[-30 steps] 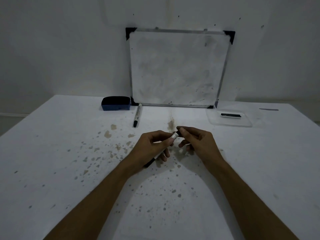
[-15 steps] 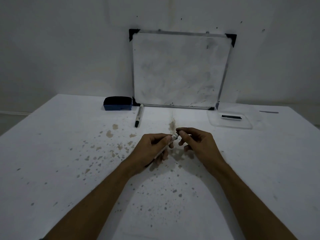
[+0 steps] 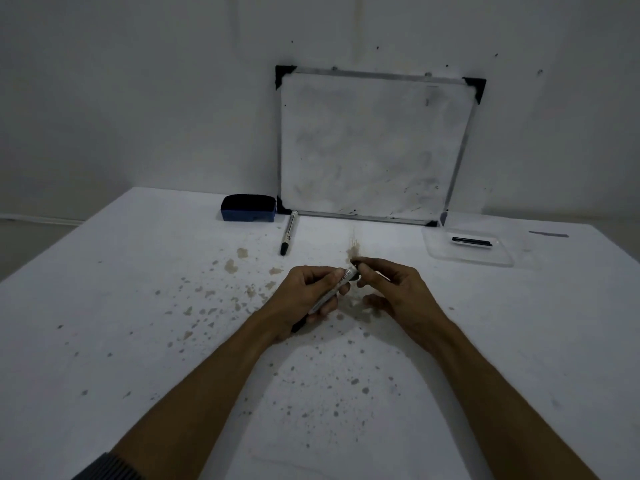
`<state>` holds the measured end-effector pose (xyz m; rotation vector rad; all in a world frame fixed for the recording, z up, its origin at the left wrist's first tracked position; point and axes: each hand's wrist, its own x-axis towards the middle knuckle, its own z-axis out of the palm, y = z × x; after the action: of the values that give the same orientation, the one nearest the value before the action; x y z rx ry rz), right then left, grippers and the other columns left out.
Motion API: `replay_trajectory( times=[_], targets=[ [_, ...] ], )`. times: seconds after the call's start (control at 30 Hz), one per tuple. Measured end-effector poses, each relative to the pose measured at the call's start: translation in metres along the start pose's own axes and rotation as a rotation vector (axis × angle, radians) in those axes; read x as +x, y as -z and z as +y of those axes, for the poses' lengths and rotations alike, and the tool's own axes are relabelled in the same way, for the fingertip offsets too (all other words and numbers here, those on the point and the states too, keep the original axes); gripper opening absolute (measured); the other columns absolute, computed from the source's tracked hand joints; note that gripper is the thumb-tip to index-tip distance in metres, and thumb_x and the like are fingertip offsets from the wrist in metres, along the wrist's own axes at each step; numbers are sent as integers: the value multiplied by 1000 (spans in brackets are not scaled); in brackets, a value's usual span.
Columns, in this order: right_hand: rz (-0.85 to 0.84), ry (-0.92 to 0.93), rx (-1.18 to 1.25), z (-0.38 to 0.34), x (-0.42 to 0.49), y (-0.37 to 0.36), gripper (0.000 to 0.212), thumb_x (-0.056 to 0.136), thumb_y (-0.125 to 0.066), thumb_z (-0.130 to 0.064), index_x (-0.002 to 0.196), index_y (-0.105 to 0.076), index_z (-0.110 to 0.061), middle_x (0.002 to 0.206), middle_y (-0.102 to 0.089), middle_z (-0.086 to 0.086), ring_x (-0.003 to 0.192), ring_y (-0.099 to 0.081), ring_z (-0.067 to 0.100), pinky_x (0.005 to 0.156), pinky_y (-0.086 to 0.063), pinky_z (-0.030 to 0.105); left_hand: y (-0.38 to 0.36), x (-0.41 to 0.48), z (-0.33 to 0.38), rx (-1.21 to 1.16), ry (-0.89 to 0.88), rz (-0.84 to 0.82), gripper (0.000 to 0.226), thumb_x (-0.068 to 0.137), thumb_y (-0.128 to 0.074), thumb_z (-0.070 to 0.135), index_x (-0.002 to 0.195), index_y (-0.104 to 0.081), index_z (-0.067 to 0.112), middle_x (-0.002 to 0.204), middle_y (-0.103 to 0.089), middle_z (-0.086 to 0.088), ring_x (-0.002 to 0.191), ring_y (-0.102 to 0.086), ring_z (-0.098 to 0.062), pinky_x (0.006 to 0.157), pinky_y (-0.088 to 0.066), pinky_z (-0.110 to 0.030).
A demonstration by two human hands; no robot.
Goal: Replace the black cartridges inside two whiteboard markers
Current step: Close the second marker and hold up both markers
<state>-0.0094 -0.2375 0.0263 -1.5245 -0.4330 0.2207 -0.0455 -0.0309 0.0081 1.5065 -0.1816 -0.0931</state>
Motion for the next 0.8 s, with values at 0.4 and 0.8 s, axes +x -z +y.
replay_trajectory(
  times=[0.4,0.8],
  targets=[
    [247,10,-452,-14,-25,-58,36,87,-72,-55,110,-63,-29,92,-70,-17,77,-68,-7,58,-52,8,-1,-1,24,-387,-135,235,28,102,-64,25,120,-70,3,116,-78,-18,114,-73,-31,88,-62,-36],
    [201,-191,-534,-31,41,-78,21,88,-76,-35,101,-81,-19,92,-80,-3,80,-73,9,73,-60,27,91,8,45,675,-27,527,35,104,-55,43,112,-77,17,112,-78,-1,100,-71,-15,85,-53,-28]
  ],
)
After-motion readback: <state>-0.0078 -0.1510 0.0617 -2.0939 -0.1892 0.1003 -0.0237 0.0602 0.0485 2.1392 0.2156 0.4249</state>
